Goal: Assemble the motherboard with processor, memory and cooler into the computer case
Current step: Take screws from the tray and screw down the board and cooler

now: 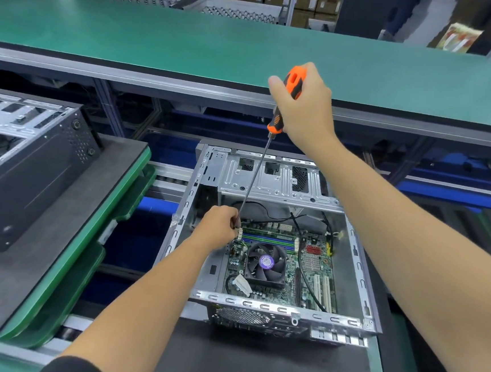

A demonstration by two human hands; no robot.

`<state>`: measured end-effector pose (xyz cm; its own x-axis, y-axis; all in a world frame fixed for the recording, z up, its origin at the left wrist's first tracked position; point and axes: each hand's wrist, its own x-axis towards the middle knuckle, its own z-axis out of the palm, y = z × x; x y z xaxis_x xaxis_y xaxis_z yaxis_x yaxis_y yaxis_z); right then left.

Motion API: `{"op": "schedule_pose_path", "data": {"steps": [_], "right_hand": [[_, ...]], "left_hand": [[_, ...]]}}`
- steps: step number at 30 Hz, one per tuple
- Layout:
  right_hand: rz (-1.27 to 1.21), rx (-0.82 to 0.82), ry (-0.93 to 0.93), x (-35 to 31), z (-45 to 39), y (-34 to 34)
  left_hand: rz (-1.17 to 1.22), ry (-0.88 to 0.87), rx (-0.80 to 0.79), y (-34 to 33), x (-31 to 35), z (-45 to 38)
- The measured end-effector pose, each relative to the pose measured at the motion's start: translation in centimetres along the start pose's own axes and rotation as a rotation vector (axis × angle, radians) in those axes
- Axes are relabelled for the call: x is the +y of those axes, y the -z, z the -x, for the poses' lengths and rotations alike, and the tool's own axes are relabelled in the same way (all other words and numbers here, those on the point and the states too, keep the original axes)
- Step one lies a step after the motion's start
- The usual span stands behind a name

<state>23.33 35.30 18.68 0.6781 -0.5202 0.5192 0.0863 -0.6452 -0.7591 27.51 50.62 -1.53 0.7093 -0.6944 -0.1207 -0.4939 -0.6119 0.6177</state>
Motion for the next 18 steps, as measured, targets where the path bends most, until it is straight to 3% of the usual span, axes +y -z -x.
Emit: {"op": "schedule_pose_path", "data": {"steps": [8, 18], "right_hand": [[-0.032, -0.131, 0.067, -0.3, 1.6, -2.5], [0.083, -0.208, 0.109, -0.1, 2.0, -3.1]], "left_hand": [[-0.039, 0.066, -0.053, -0.8, -1.1, -0.4], [-0.026, 0.024, -0.137, -1.5, -1.4, -0.9]]}}
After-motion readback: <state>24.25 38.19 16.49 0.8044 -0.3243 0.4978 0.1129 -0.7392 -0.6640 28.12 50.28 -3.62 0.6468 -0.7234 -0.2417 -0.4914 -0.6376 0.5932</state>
